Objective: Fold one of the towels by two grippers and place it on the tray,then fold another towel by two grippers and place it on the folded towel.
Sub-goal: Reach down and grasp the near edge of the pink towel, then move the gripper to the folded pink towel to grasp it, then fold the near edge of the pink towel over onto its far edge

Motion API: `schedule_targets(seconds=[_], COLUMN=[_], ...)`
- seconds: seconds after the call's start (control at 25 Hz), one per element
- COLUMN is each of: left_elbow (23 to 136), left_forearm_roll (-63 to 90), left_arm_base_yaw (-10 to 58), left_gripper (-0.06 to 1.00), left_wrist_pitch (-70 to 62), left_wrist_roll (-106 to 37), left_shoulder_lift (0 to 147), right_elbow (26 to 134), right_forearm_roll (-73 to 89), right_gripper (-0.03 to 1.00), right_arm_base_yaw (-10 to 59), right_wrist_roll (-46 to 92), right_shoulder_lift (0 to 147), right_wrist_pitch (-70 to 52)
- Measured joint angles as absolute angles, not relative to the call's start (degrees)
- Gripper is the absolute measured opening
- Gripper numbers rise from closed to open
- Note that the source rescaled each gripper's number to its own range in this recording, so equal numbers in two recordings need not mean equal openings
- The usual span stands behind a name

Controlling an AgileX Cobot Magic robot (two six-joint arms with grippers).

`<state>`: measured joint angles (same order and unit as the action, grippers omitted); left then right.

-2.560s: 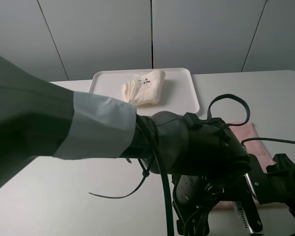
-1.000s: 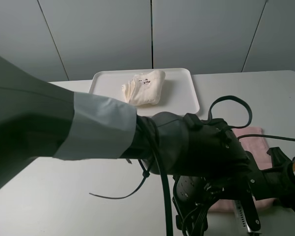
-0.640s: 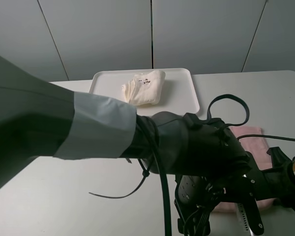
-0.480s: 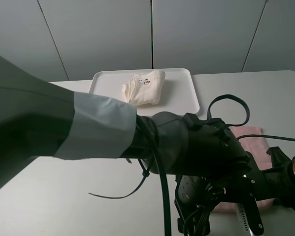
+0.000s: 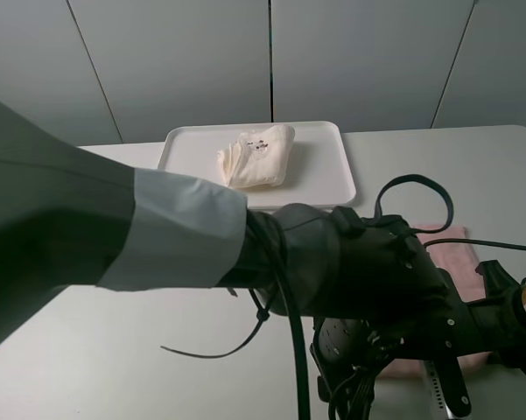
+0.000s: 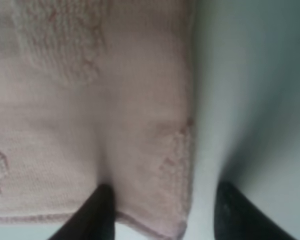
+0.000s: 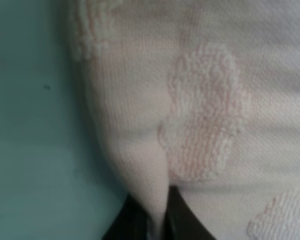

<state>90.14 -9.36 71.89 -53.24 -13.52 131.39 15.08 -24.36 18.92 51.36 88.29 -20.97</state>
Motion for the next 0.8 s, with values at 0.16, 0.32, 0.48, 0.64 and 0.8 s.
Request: schedule_targets(seconds=[0.16,0.32,0.48,0.64,0.8], left_elbow=[90.39,90.39,90.39,90.39,90.26], left_forearm_roll=[-11.35,-11.96,-11.95,-11.95,-12.20], left_arm_base_yaw=[71.89,71.89,71.89,71.89,71.68], left_gripper=[0.13,0.01,0.00,0.00,0.00], left_wrist_pitch=[-53.47,-53.47,-53.36,-53.01,-52.51], left_wrist_roll=[-12.05,-11.68,-11.28,-9.70,-9.05], left_shoulder_lift=[131.72,131.72,131.72,131.62,130.94], right_elbow=[15.08,15.08,15.08,14.98,14.77], right_forearm_roll=[-24.36,-24.41,-24.50,-24.84,-24.84], right_gripper=[0.01,0.01,0.01,0.01,0.01], right_arm_base_yaw=[18.92,18.82,18.82,18.82,18.69], right_wrist_roll=[51.25,51.16,49.91,45.89,42.79], right_shoulder_lift=[88.29,88.29,88.29,88.29,86.87], right_wrist_pitch=[-20.97,-20.97,-20.62,-19.69,-18.80])
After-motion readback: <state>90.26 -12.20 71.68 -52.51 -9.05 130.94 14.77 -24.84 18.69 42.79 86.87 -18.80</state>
